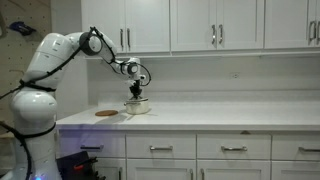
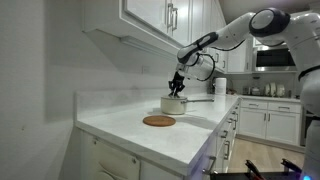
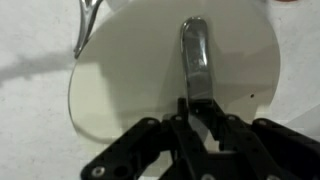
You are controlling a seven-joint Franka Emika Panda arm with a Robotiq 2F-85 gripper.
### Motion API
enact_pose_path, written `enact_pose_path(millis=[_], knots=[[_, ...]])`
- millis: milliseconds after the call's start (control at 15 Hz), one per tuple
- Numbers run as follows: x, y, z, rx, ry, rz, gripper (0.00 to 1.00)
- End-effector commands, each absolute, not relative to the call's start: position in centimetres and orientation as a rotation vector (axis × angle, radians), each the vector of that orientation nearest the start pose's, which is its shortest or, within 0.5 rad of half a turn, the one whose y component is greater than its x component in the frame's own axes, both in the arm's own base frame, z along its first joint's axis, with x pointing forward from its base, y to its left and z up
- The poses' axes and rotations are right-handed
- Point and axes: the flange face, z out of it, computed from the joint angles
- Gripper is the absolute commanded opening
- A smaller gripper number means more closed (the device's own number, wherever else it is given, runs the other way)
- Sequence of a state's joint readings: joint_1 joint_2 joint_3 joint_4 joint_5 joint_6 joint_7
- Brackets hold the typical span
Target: Take the white lid and place it on the white pot
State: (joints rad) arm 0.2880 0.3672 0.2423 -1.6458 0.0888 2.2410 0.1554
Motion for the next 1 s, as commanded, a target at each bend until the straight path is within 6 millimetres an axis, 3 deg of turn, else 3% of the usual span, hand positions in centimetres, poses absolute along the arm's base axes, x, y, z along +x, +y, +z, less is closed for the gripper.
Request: enact_pose_path(millis=[0,933], knots=[[61.1,33.35,44.51,-2.848,-0.459,-0.293,0.06],[61.6,32.91,44.75,-2.854,-0.426,-0.301,0.06]])
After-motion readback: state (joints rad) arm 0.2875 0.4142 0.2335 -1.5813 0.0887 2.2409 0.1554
